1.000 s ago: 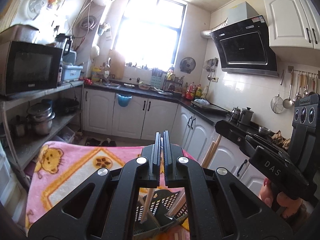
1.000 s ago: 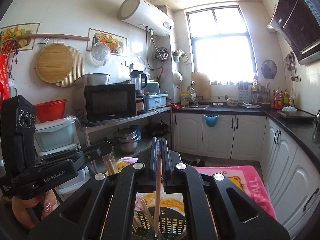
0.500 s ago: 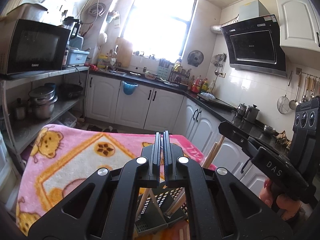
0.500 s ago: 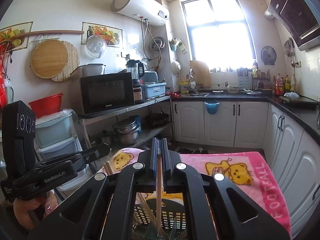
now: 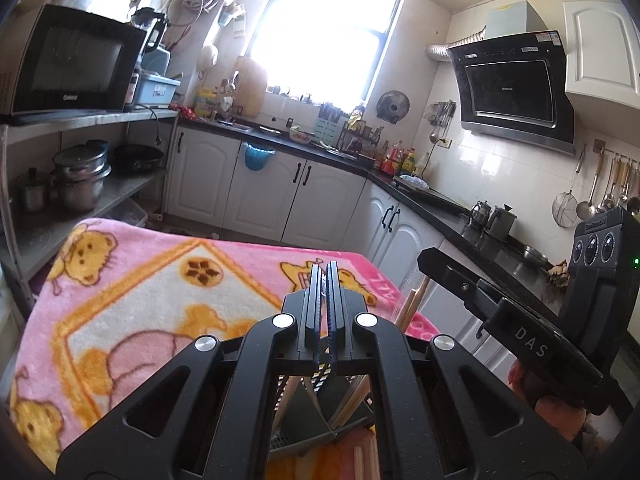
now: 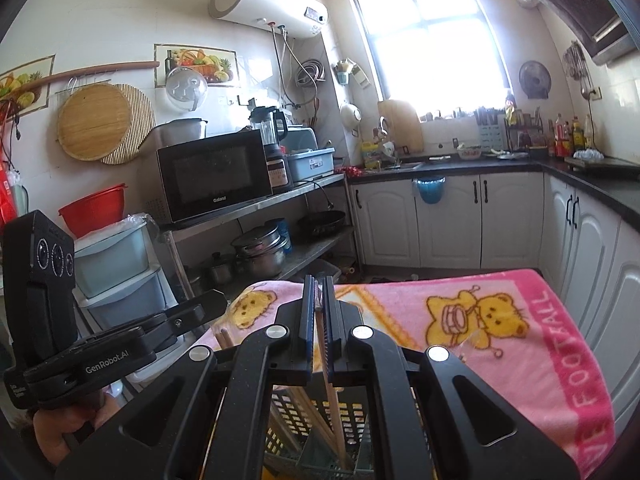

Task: Organize utensils
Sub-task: 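Open the right gripper while the left gripper opens, dropping chopsticks into basket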

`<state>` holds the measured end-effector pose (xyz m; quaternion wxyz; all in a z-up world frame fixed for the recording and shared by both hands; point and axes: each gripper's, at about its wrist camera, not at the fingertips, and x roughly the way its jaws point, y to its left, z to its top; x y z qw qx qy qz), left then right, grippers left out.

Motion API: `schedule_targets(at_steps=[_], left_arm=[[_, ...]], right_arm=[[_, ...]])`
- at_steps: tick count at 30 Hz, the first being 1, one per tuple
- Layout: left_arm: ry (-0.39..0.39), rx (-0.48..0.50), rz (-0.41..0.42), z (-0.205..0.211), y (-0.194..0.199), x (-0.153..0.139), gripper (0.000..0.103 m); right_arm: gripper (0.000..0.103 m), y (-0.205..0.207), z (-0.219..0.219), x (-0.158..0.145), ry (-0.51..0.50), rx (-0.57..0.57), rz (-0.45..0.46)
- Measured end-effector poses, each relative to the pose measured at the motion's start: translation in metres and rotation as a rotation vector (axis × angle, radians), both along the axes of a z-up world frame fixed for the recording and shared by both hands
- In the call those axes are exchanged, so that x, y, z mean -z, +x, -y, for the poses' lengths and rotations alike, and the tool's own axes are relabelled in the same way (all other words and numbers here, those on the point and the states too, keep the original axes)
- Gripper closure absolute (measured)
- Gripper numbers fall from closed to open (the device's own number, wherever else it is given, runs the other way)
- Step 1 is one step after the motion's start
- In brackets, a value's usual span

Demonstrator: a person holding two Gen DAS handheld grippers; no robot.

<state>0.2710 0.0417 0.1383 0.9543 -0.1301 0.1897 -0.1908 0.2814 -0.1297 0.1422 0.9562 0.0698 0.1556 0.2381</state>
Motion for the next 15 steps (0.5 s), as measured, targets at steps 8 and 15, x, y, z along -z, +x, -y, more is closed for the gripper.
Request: schedule_targets(at_steps=[8,15], left_arm=[[-0.006,-0.018,-0.038,-0.005,0.000,0.014,0.102],[-0.007,-0.034,-0.052,-0.008,-0.005,0.019,0.101]], right_arm=[[0.098,-0.004,0.008,0.008,-0.021,0.034,-0.011],[0.088,-0.007,0.016,0.014,-0.033,0.052,-0.027]])
